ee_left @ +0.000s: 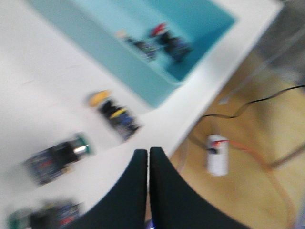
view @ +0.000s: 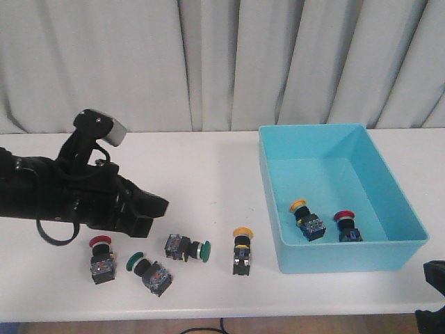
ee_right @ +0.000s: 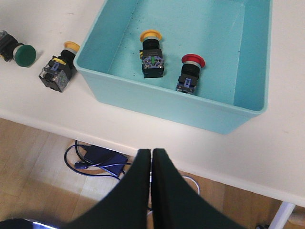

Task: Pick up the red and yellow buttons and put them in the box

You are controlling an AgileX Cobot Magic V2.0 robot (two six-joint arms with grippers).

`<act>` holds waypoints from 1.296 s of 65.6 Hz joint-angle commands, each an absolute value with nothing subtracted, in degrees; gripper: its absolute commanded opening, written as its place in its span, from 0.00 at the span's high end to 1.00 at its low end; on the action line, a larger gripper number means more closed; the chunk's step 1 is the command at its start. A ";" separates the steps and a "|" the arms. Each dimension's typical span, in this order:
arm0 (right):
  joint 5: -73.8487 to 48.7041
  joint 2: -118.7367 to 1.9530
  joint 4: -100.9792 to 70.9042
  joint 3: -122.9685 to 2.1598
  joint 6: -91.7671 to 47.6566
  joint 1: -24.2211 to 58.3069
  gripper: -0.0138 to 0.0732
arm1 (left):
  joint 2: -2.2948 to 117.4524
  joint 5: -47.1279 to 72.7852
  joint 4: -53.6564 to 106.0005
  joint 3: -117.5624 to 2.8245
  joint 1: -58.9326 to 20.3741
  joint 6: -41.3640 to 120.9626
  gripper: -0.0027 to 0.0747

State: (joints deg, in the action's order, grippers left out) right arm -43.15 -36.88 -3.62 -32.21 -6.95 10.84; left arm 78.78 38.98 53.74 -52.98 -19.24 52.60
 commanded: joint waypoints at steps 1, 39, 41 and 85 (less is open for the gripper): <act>-40.05 -36.88 -3.49 -33.57 -7.22 10.59 0.85 | 74.59 35.27 40.33 -54.51 -19.36 42.12 0.98; -40.05 -36.88 -3.49 -33.57 -7.22 10.59 0.85 | 44.01 11.33 -2.93 -26.96 -13.86 1.01 0.98; -40.05 -36.88 -3.49 -33.57 -7.22 10.59 0.85 | 40.86 8.77 -2.93 -23.82 -12.92 0.48 0.98; -39.99 -36.88 -3.49 -33.57 -7.22 10.59 0.85 | -1.49 3.42 -0.79 3.13 -1.13 -6.11 0.98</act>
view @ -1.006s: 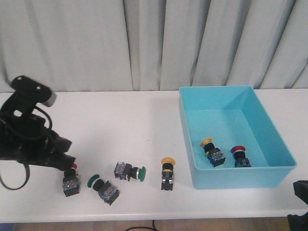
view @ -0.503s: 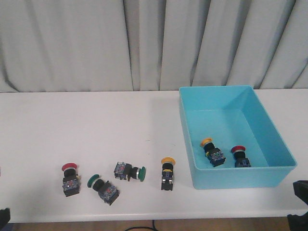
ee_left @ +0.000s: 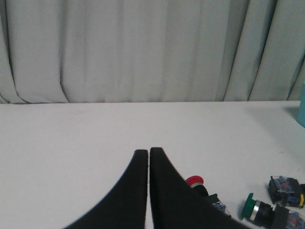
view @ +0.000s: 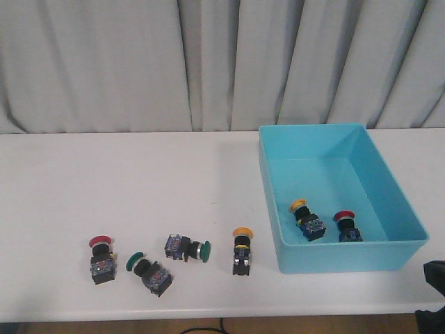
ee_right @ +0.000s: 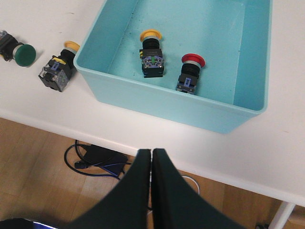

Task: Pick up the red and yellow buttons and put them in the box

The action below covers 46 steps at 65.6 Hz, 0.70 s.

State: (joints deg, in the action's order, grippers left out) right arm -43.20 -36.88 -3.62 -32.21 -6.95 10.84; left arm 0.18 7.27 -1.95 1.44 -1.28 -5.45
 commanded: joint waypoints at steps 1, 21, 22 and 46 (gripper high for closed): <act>-39.99 -36.88 -3.49 -33.57 -7.22 10.59 0.85 | -1.69 3.35 -0.70 3.13 -1.13 -6.11 0.98; -40.08 -36.88 -3.49 -33.57 -7.22 10.59 0.85 | -1.69 1.60 -0.41 3.13 -1.13 -9.07 0.98; -40.08 -36.88 -3.49 -33.57 -7.22 10.59 0.85 | -1.69 1.60 -0.35 3.13 -1.13 -9.07 0.98; -40.08 -36.88 -3.49 -33.57 -7.22 10.59 0.85 | -1.69 0.00 1.99 3.13 -1.13 -8.33 0.98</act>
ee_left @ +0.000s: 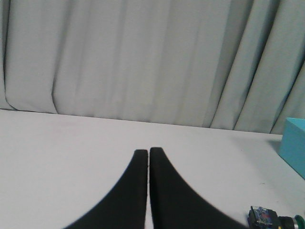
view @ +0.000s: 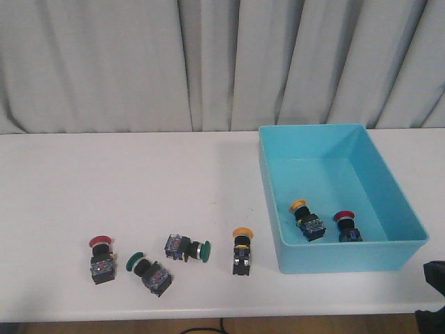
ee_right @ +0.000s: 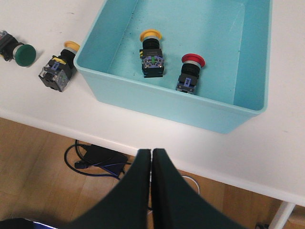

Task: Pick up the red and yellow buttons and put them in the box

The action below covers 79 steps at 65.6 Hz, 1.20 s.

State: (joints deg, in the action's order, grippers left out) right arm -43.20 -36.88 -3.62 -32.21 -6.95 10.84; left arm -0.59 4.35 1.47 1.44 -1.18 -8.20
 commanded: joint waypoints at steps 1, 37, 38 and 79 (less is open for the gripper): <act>-40.08 -36.88 -3.49 -33.57 -7.22 10.59 0.85 | -1.69 0.38 1.99 3.13 -1.13 -8.21 0.98; -40.08 -36.88 -3.49 -33.57 -7.22 10.59 0.85 | -1.69 0.72 6.18 3.13 -1.13 -1.15 0.98; -40.08 -36.88 -3.49 -33.57 -7.22 10.59 0.85 | -1.69 0.72 6.34 3.13 -1.13 -0.94 0.98; -40.08 -36.88 -3.49 -33.57 -7.22 10.59 0.85 | -1.53 0.72 6.57 2.97 -1.13 -1.01 0.98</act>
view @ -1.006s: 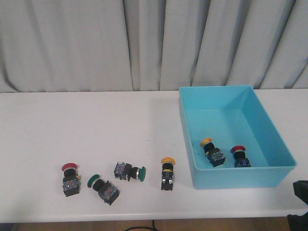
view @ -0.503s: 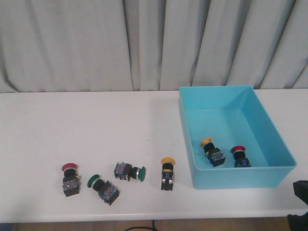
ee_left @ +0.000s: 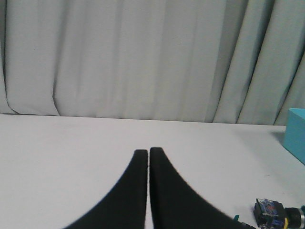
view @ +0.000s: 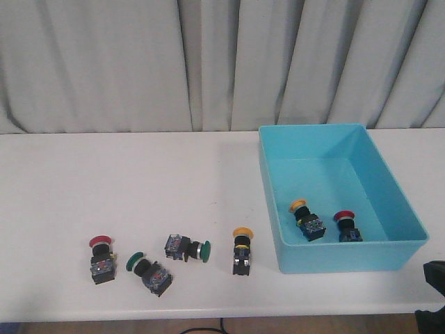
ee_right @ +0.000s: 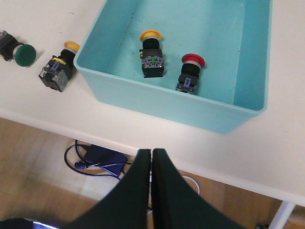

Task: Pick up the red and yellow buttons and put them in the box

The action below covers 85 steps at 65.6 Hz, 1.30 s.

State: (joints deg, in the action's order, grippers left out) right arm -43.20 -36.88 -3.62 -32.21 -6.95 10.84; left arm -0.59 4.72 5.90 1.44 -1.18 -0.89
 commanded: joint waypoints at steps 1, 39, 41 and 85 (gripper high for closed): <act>-40.08 -36.88 -3.49 -33.57 -7.22 10.59 0.85 | -1.53 0.72 6.57 2.97 -1.13 -1.01 0.98; -40.08 -36.88 -3.49 -33.57 -7.22 10.59 0.85 | -1.53 0.72 6.57 3.00 -1.13 -1.01 0.97; -40.08 -36.88 -3.49 -33.57 -7.22 10.59 0.85 | -1.53 0.72 6.57 3.00 -1.13 -1.01 0.97; 4.36 -4.07 -1.23 -2.57 -6.64 0.67 0.85 | -1.45 0.72 6.57 3.00 -1.13 -1.01 0.97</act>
State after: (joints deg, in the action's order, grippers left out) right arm -3.73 -6.83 -1.47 -4.45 -6.90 1.43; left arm -0.59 4.72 5.92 1.44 -1.18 -0.84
